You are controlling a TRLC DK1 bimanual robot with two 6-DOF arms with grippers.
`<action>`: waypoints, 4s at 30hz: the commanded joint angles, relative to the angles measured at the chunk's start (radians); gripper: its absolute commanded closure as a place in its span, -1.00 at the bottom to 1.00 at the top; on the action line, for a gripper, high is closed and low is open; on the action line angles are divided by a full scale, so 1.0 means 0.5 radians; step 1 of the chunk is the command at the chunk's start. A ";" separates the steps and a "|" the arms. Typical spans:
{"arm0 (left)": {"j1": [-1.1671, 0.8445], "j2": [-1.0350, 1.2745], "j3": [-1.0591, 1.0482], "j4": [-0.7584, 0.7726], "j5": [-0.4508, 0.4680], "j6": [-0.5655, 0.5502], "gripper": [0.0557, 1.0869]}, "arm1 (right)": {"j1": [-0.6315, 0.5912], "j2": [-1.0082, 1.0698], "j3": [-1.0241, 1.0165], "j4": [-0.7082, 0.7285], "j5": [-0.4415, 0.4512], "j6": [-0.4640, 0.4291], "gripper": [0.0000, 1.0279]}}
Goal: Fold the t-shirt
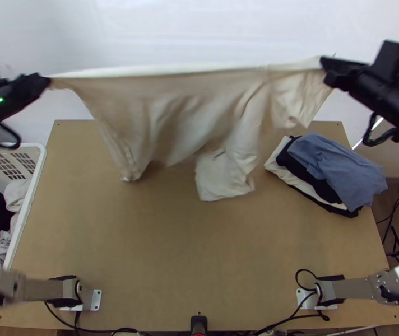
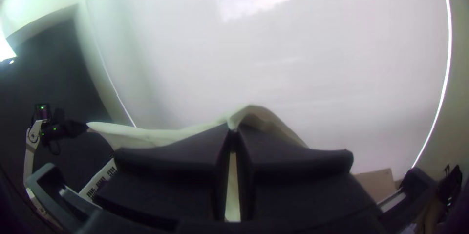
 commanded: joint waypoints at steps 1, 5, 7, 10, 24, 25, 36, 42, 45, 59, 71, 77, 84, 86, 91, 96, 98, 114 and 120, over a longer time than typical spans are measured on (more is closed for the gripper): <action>0.049 -0.609 -0.379 0.380 -0.391 -0.105 0.93 | 0.014 -0.249 0.176 0.088 0.128 -0.084 0.94; 0.141 -0.891 -0.578 0.463 -0.443 -0.130 0.93 | -0.005 -0.605 -0.085 0.315 0.201 -0.118 0.94; 0.159 -1.020 -0.670 0.509 -0.446 -0.139 0.93 | -0.014 -0.762 -0.152 0.327 0.204 -0.146 0.94; 0.171 -1.192 -0.735 0.518 -0.443 -0.142 0.93 | -0.020 -0.982 -0.217 0.269 0.204 -0.189 0.94; 0.147 -1.714 -1.063 0.340 -0.412 -0.123 0.93 | 0.008 -1.461 -0.480 -0.547 0.094 -0.115 0.94; 0.147 -1.723 -1.097 0.334 -0.412 -0.123 0.93 | 0.011 -1.440 -0.536 -0.600 0.057 -0.094 0.94; -0.142 -1.640 -2.051 0.365 -0.372 0.180 0.93 | 0.587 -0.768 -1.695 -0.342 -0.066 0.293 0.94; -0.221 -1.410 -2.459 0.690 -0.388 0.374 0.93 | 0.747 -0.117 -1.649 0.100 -0.066 0.232 0.94; -0.249 -1.174 -2.502 0.837 -0.391 0.404 0.93 | 0.762 0.236 -1.444 0.152 -0.066 0.161 0.94; -0.304 -0.259 -2.124 1.233 -0.520 0.423 0.93 | 0.747 1.441 -0.358 0.189 -0.060 0.094 0.94; -0.366 -0.183 -2.051 1.212 -0.627 0.325 0.93 | 0.747 1.674 0.231 -0.124 -0.050 0.103 -0.13; -0.366 -0.247 -2.072 1.209 -0.627 0.312 0.93 | 0.640 1.187 -0.284 -0.437 -0.090 0.118 -0.26; -0.366 -0.266 -2.054 1.218 -0.627 0.312 0.93 | 0.514 0.591 -1.205 -0.357 -0.121 0.140 0.09; -0.375 -0.266 -2.045 1.224 -0.627 0.309 0.93 | 0.468 0.499 -1.413 -0.259 -0.121 0.140 0.22; -0.402 -0.269 -2.039 1.242 -0.639 0.309 0.93 | 0.388 0.456 -1.634 -0.222 -0.121 0.124 0.22; -0.405 -0.269 -2.029 1.242 -0.642 0.309 0.93 | 0.400 0.466 -1.754 -0.103 -0.121 0.133 0.22; -0.408 -0.269 -2.020 1.239 -0.645 0.309 0.93 | 0.406 0.487 -1.754 -0.075 -0.121 0.137 0.22; -0.408 -0.278 -2.023 1.233 -0.655 0.309 0.93 | 0.449 0.659 -1.723 0.051 -0.118 0.164 0.21; -0.405 -0.278 -2.020 1.233 -0.655 0.309 0.93 | 0.492 0.699 -1.702 0.075 -0.121 0.173 0.21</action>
